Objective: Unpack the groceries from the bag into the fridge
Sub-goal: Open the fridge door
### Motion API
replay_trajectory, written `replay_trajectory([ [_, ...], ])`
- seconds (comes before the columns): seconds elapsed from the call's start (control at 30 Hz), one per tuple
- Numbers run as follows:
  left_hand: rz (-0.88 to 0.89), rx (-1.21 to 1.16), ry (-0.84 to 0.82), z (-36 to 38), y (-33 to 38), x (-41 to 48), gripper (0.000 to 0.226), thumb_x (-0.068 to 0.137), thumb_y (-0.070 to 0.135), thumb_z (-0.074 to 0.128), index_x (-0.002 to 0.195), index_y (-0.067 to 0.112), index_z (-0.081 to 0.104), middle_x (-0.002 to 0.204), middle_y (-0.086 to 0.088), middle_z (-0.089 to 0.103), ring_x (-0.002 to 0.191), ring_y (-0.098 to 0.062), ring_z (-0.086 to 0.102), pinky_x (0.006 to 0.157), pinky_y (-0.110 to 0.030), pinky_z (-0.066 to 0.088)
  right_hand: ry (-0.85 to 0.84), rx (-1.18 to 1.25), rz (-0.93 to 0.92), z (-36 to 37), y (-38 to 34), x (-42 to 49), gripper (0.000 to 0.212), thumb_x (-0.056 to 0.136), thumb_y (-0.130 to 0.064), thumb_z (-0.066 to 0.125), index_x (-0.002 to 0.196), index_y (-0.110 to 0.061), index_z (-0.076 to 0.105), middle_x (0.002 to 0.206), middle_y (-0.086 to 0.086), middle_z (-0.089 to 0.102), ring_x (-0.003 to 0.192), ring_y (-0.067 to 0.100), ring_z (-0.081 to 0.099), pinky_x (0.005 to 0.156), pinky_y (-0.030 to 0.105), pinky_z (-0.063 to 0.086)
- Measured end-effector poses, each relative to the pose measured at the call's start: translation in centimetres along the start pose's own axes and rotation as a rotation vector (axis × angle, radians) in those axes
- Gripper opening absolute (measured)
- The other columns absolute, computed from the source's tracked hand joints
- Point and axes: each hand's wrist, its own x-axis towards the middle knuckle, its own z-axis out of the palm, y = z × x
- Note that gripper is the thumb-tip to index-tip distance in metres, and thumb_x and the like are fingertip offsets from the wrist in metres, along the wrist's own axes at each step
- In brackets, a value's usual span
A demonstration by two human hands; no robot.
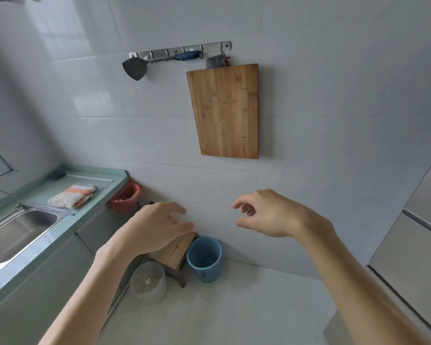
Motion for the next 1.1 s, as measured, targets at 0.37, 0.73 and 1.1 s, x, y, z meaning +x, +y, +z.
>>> replay_trajectory([
  [0.37,0.238,0.017,-0.156,-1.5,-1.4,19.1,0.050,0.089,0.059,0.058,0.132,0.035,0.055,0.109,0.016,0.066,0.102,-0.006,0.061,0.093,-0.027,0.047,0.106,-0.020,0.267,-3.4,3.9,13.0,0.042,0.088,-0.039,0.060,0.129,-0.030,0.056,0.125,-0.008,0.057,0.110,0.011,0.056,0.096,0.033,0.048],
  [0.73,0.576,-0.037,-0.366,0.8,6.1,33.5,0.043,0.088,0.056,0.062,0.126,0.036,0.060,0.096,0.025,0.067,0.089,0.005,0.065,0.089,-0.026,0.053,0.249,0.027,0.644,-7.6,11.4,13.9,0.041,0.090,-0.039,0.058,0.130,-0.032,0.054,0.132,-0.008,0.055,0.119,0.012,0.054,0.100,0.035,0.047],
  [1.1,0.919,0.001,-0.591,9.9,25.6,38.4,0.040,0.086,0.060,0.062,0.121,0.042,0.059,0.101,0.021,0.070,0.101,0.001,0.062,0.092,-0.028,0.050,0.442,0.098,0.937,-11.1,23.1,4.5,0.043,0.090,-0.036,0.063,0.131,-0.027,0.056,0.135,-0.003,0.057,0.124,0.013,0.053,0.105,0.033,0.042],
])
